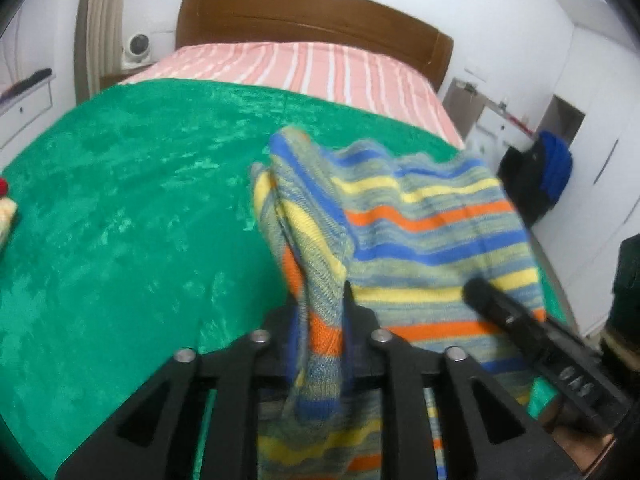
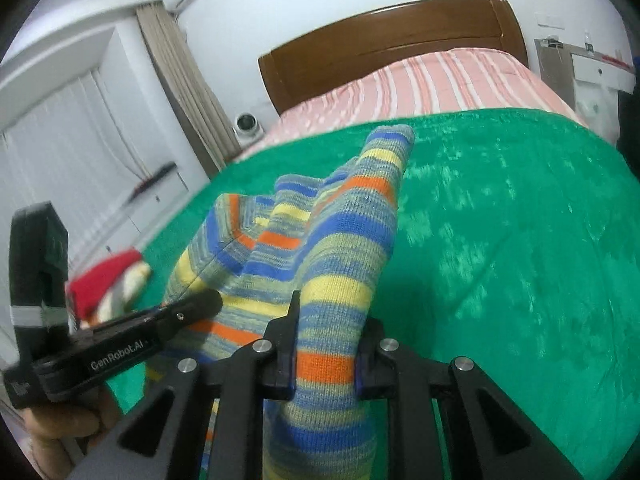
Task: Fold small clothes
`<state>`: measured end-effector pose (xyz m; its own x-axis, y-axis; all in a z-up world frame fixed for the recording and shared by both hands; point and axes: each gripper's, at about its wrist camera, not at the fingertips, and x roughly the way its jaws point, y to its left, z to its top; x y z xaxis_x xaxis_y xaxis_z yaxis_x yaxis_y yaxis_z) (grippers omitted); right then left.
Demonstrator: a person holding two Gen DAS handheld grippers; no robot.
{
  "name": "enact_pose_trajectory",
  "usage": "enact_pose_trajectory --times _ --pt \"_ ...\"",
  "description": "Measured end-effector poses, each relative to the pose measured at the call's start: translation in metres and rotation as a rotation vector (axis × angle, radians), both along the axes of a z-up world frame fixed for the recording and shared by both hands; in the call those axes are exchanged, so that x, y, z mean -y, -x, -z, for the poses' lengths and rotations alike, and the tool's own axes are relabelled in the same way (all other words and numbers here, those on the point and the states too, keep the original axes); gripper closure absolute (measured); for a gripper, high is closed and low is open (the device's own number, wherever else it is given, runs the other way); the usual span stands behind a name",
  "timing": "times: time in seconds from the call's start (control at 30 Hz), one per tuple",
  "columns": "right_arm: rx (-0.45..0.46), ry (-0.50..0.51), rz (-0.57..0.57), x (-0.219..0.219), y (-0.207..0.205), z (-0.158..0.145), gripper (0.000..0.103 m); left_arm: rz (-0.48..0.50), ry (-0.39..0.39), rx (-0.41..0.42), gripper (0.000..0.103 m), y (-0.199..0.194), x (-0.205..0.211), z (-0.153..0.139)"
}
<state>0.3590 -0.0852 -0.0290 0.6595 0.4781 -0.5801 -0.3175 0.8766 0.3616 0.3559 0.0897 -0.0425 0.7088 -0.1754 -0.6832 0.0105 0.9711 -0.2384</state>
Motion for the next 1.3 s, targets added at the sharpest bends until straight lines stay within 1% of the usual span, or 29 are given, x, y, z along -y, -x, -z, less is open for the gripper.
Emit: enact_pose_trajectory --times 0.03,0.07,0.1,0.13,0.2,0.23,0.3,0.33,0.37,0.4,0.43,0.47,0.5,0.53,0.6,0.67,0.73,0.83,0.97,1.03,1.13,1.3 --pt "-0.012 -0.013 0.003 0.001 -0.005 -0.001 0.075 -0.024 -0.055 -0.048 0.027 -0.007 0.001 0.012" --pt "-0.038 -0.003 0.007 -0.002 -0.012 0.003 0.064 -0.058 -0.101 -0.075 0.016 -0.008 -0.002 0.021" --pt "-0.072 0.037 0.027 0.003 -0.018 0.012 0.024 -0.094 -0.140 -0.086 0.014 -0.004 -0.007 0.030" --pt "-0.091 0.074 0.054 0.012 -0.018 0.020 0.000 -0.123 -0.165 -0.085 0.014 0.005 -0.013 0.039" --pt "-0.082 0.142 0.089 0.029 -0.005 0.026 0.001 -0.147 -0.159 -0.069 0.014 0.032 -0.025 0.052" --pt "-0.065 0.191 0.105 0.037 0.005 0.028 0.001 -0.164 -0.171 -0.064 0.014 0.050 -0.028 0.055" --pt "-0.029 0.282 0.096 0.047 0.027 0.031 0.001 -0.176 -0.196 -0.029 0.014 0.076 -0.025 0.055" --pt "-0.008 0.330 0.082 0.050 0.042 0.031 0.001 -0.179 -0.218 0.011 0.011 0.099 -0.021 0.050" --pt "0.014 0.375 0.064 0.051 0.059 0.031 0.001 -0.183 -0.239 0.031 0.008 0.107 -0.019 0.045" --pt "0.035 0.404 0.051 0.052 0.073 0.030 0.001 -0.191 -0.259 0.048 0.002 0.115 -0.017 0.040" --pt "0.065 0.436 0.038 0.051 0.092 0.025 0.001 -0.201 -0.270 0.083 0.001 0.134 -0.008 0.030" --pt "0.085 0.449 0.034 0.054 0.102 0.020 0.001 -0.197 -0.262 0.099 0.001 0.135 -0.006 0.025" --pt "0.113 0.456 0.034 0.056 0.116 0.015 0.001 -0.182 -0.236 0.113 0.001 0.148 0.000 0.015" --pt "0.141 0.459 0.042 0.055 0.130 0.008 0.001 -0.174 -0.216 0.117 0.000 0.151 0.002 0.007" --pt "0.196 0.441 0.068 0.055 0.155 -0.005 0.001 -0.175 -0.198 0.125 0.000 0.164 0.007 -0.005" --pt "0.214 0.417 0.079 0.059 0.170 -0.013 0.001 -0.195 -0.214 0.138 0.000 0.176 0.014 -0.014" --pt "0.194 0.399 0.089 0.056 0.178 -0.018 0.001 -0.207 -0.227 0.144 0.000 0.187 0.018 -0.019" --pt "0.162 0.388 0.087 0.050 0.189 -0.021 0.001 -0.205 -0.229 0.127 0.000 0.199 0.021 -0.023" --pt "0.141 0.324 0.081 0.048 0.203 -0.031 0.001 -0.218 -0.266 0.121 0.000 0.209 0.022 -0.026" --pt "0.143 0.299 0.081 0.046 0.209 -0.036 0.001 -0.219 -0.273 0.131 0.000 0.217 0.024 -0.029" --pt "0.145 0.270 0.080 0.043 0.217 -0.046 0.001 -0.210 -0.262 0.146 0.000 0.226 0.026 -0.034" --pt "0.174 0.294 0.116 0.039 0.230 -0.057 0.001 -0.202 -0.238 0.177 0.000 0.241 0.028 -0.044"
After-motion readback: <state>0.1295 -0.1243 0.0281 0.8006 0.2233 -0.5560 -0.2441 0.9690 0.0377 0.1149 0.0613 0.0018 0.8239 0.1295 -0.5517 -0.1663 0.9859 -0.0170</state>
